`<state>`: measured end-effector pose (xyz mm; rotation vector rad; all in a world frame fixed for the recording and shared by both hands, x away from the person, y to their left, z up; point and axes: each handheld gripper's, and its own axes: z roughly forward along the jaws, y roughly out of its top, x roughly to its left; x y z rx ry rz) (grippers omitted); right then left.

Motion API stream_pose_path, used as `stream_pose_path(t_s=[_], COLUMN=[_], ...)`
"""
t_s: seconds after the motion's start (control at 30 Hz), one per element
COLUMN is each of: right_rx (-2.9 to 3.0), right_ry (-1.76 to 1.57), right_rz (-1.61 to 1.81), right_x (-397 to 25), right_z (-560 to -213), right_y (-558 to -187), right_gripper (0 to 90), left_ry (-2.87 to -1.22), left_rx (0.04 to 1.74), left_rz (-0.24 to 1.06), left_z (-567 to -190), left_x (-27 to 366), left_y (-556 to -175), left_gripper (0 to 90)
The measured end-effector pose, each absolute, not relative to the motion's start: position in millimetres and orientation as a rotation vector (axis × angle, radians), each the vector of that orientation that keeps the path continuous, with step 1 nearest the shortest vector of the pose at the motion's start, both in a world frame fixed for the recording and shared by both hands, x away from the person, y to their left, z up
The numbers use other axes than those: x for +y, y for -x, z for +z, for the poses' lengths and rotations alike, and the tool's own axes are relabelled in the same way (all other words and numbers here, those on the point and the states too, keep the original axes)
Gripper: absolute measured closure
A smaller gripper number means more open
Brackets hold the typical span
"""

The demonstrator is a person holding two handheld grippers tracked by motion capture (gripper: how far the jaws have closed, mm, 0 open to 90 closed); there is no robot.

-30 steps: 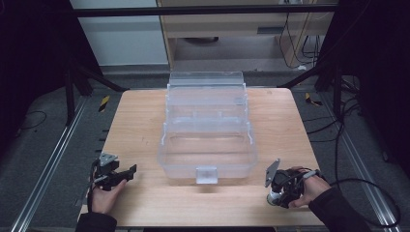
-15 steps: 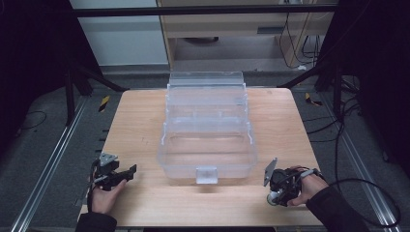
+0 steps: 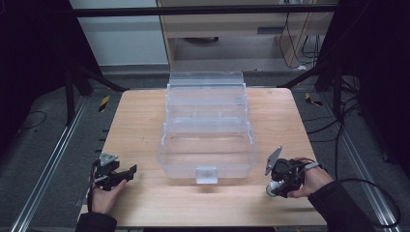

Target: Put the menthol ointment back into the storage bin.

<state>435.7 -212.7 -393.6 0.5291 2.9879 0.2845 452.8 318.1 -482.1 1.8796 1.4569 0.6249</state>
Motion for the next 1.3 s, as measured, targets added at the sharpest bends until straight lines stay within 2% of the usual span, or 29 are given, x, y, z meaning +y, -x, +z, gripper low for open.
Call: stream_pose_path(t_s=[0.67,1.3], right_rx=[2.907,2.886], right_ry=[-0.62,-0.578], right_rz=[0.39,0.429], right_x=[-210.3,-176.6], right_z=[-335.4,-299.7], right_y=[-454.9,-480.4], right_gripper=[50.4,50.4], left_ry=[-1.883,-1.881], left_rx=[1.459,1.459], left_rz=[0.622,0.617], left_z=[-482.2,-482.4], left_x=[318.4,318.9], left_y=[-453.0,-453.4], left_gripper=[26.5,26.5])
